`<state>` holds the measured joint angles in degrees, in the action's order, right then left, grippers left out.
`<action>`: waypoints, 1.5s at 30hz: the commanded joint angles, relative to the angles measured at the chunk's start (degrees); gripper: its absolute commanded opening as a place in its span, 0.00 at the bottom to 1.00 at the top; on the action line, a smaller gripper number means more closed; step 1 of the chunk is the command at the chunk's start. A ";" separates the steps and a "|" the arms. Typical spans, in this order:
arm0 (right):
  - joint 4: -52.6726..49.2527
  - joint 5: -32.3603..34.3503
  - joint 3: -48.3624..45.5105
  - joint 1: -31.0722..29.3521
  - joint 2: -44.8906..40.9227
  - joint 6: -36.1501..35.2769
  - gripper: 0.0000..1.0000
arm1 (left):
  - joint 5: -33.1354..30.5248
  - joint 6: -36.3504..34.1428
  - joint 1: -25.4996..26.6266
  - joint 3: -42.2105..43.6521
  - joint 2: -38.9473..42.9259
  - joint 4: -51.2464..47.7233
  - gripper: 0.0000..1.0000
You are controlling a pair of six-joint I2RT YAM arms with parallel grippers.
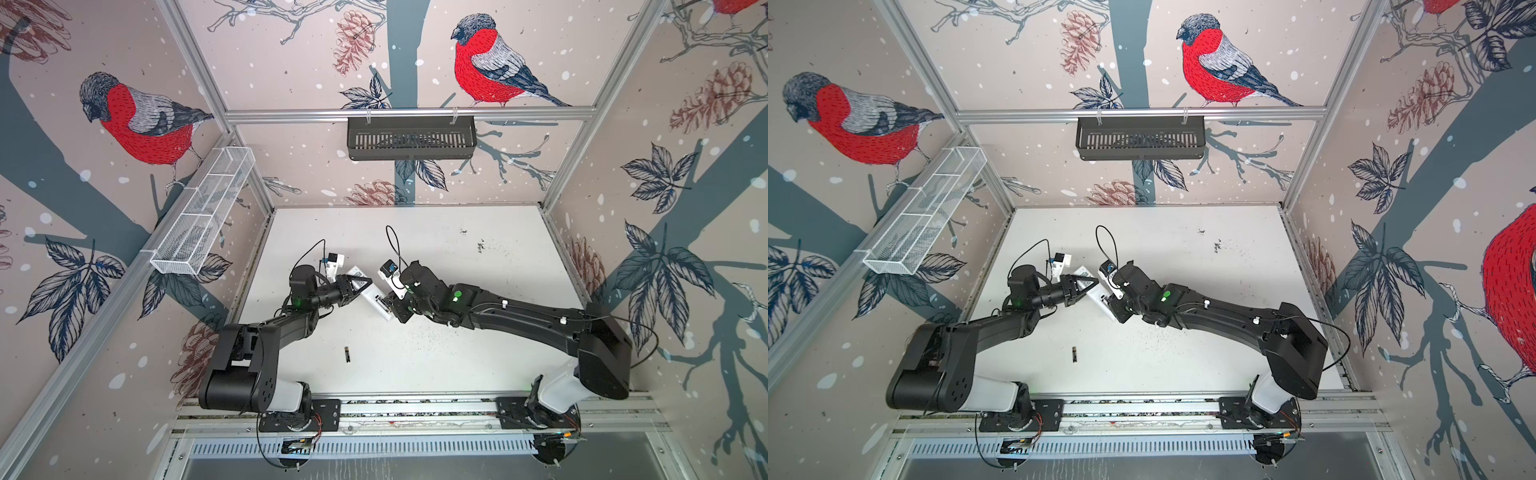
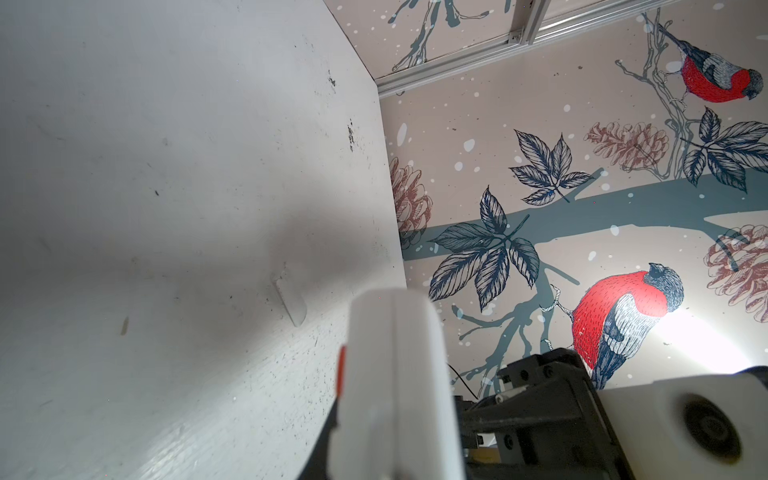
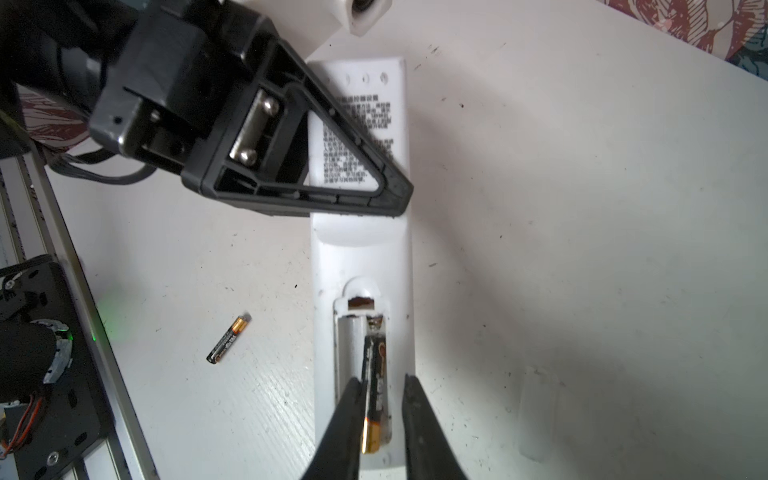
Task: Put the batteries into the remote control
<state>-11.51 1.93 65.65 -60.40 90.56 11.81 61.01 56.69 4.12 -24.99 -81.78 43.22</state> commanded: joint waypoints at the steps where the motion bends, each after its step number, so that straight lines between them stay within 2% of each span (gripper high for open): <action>1: -2.01 0.70 -0.08 -0.63 -0.65 -0.90 0.25 | 0.56 -1.48 -0.25 -0.05 0.13 1.45 0.00; 8: -2.99 2.16 0.13 -1.65 0.21 -1.32 0.27 | 0.33 -1.81 -0.34 0.03 0.13 1.16 0.00; 22: -3.12 4.57 1.14 -2.03 3.11 -1.53 0.23 | 0.93 -1.27 -0.43 0.24 0.46 1.85 0.00; 35: -3.48 5.82 2.77 -1.86 5.92 -0.23 0.14 | 1.56 -0.27 -0.52 0.47 0.75 3.26 0.00; 45: -2.43 5.87 3.43 -1.56 7.59 0.31 0.12 | 3.38 1.96 -0.52 0.96 1.18 6.02 0.00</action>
<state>-14.02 7.07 68.79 -62.17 97.56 11.03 58.57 55.61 3.60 -23.97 -81.23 43.62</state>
